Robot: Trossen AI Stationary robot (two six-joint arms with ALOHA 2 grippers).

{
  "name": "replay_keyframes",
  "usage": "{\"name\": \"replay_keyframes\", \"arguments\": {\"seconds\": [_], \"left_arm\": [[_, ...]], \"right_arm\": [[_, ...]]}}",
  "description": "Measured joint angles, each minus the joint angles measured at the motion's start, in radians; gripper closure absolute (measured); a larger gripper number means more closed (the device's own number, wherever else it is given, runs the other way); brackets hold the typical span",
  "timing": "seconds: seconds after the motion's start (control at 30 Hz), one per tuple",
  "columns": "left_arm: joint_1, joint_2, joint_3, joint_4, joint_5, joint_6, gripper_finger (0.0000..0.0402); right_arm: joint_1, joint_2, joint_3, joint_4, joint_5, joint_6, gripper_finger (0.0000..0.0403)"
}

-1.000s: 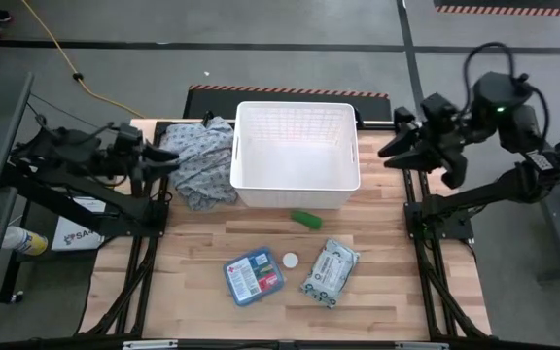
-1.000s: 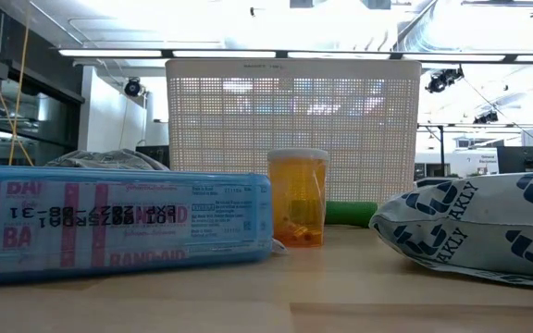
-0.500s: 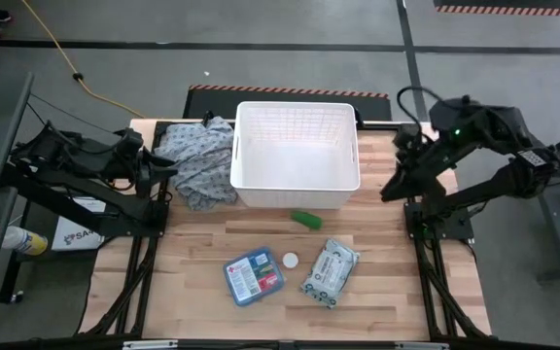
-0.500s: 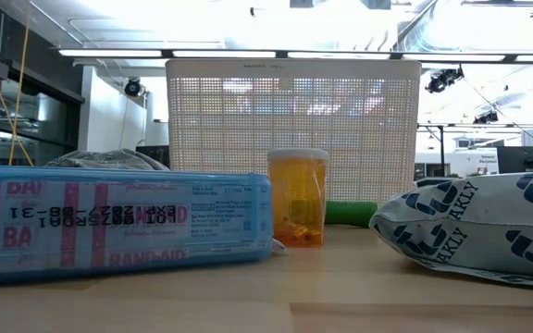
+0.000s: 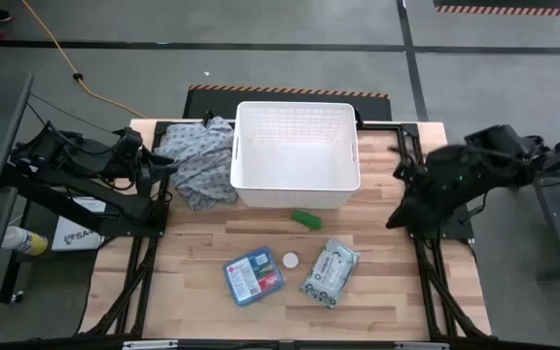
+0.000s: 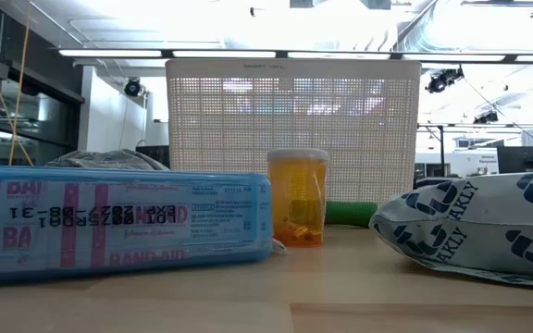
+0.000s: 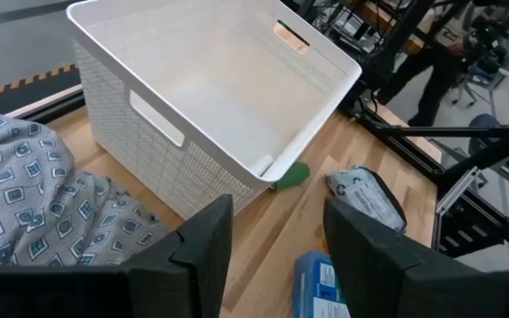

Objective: Pick & place medical supplies in basket/bin
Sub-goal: Put the blue mailer bag into the white bin

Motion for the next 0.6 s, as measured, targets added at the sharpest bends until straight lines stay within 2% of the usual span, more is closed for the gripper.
{"name": "replay_keyframes", "arguments": {"seconds": [0.3,0.6], "left_arm": [[0.000,0.000,0.000,-0.001,-0.004,0.000,0.0190],[0.000,0.000,-0.001,-0.001,-0.006,0.000,0.0190]], "right_arm": [[0.216,0.111,0.000,-0.129,0.109,0.268,0.0279],[0.383,0.287,0.000,-0.134,0.219,0.417,0.0279]]}}
